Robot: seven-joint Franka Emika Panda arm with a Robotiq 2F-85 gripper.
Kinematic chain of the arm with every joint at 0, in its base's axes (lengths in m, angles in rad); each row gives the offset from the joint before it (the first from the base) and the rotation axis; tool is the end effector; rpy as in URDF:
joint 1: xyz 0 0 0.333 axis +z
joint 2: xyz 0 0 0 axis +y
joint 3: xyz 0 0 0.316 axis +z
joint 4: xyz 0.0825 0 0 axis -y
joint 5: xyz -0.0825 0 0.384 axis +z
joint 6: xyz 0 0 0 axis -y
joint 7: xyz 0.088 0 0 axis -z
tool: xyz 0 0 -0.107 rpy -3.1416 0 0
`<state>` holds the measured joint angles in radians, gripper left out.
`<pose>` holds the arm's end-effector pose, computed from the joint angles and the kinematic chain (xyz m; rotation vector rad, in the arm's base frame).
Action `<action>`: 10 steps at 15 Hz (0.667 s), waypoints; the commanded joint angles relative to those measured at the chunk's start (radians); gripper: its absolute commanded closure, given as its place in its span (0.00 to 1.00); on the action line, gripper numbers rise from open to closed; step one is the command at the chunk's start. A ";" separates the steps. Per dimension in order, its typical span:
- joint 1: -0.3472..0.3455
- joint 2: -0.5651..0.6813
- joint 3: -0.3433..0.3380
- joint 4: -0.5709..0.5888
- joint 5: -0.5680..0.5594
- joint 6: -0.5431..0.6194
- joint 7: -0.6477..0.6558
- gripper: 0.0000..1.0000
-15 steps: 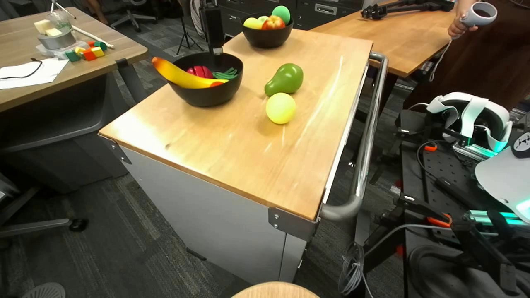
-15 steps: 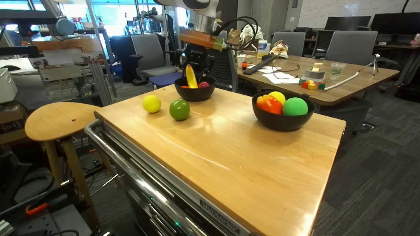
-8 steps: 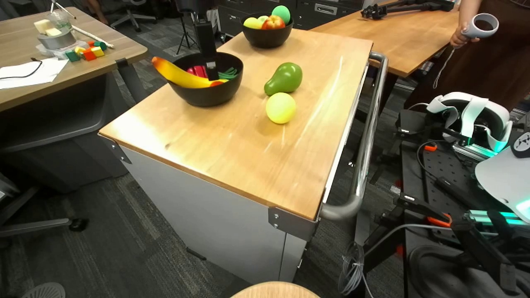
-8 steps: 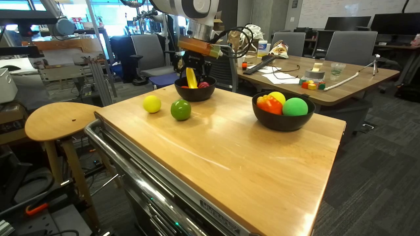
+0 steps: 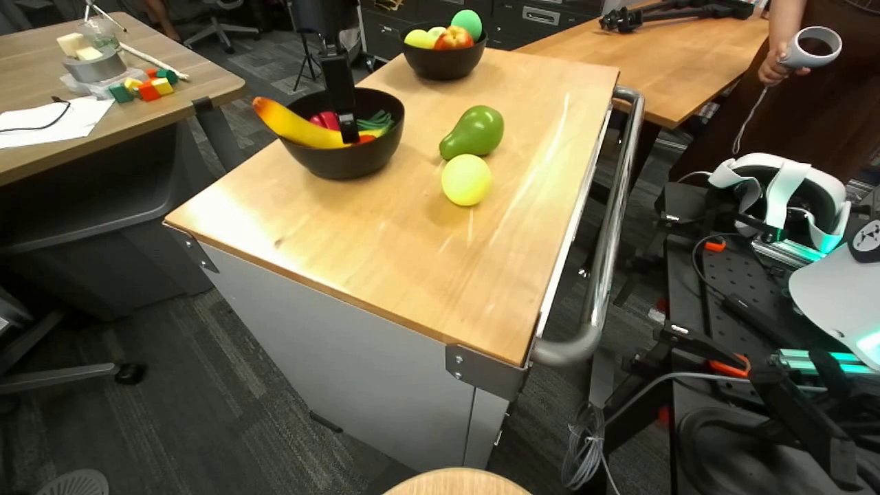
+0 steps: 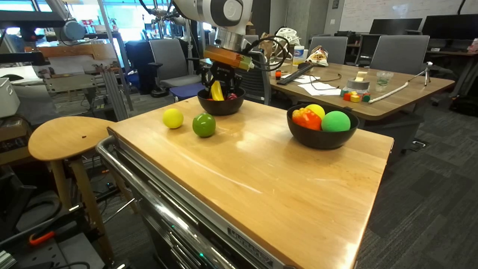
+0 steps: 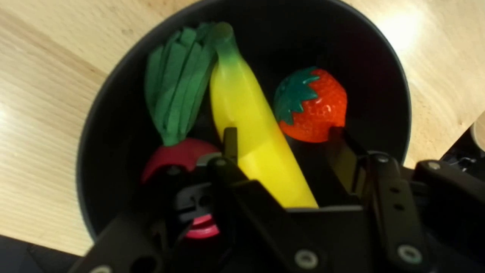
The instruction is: Remove the fruits and vegetables from the two black bowls
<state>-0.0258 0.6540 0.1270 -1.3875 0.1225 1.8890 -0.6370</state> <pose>0.7056 0.0634 0.3179 -2.7518 -0.9592 0.1341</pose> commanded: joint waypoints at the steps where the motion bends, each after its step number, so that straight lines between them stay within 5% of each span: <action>1: 0.005 0.030 0.007 0.040 -0.007 -0.039 0.036 0.39; 10: -0.004 0.025 0.043 0.069 0.044 -0.090 0.051 0.37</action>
<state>-0.0248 0.6566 0.1489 -1.3792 0.1308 1.8508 -0.6057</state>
